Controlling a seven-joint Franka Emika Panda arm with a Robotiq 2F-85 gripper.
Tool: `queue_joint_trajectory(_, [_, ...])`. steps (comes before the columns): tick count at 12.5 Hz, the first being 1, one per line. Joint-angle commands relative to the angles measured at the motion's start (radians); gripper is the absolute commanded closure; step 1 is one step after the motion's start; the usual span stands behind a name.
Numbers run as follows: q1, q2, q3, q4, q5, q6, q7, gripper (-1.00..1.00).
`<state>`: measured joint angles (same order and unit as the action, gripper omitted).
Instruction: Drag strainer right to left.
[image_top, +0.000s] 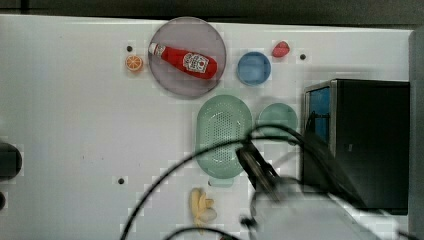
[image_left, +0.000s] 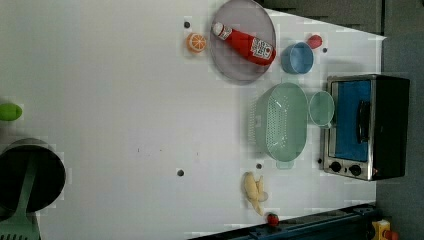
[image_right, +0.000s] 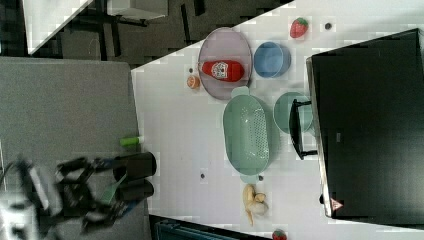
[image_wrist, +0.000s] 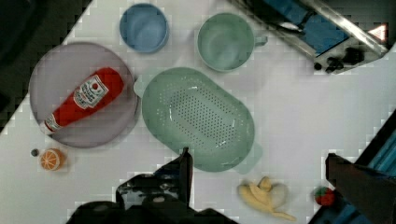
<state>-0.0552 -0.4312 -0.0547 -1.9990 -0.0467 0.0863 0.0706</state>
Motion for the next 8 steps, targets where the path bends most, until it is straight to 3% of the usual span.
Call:
queue_joint_trajectory(1, [0.025,0.180,0.039,-0.166,-0.001,0.098,0.158,-1.00])
queue_joint_trajectory(8, [0.029,0.416,0.066,-0.330,-0.001,0.530,0.572,-1.00])
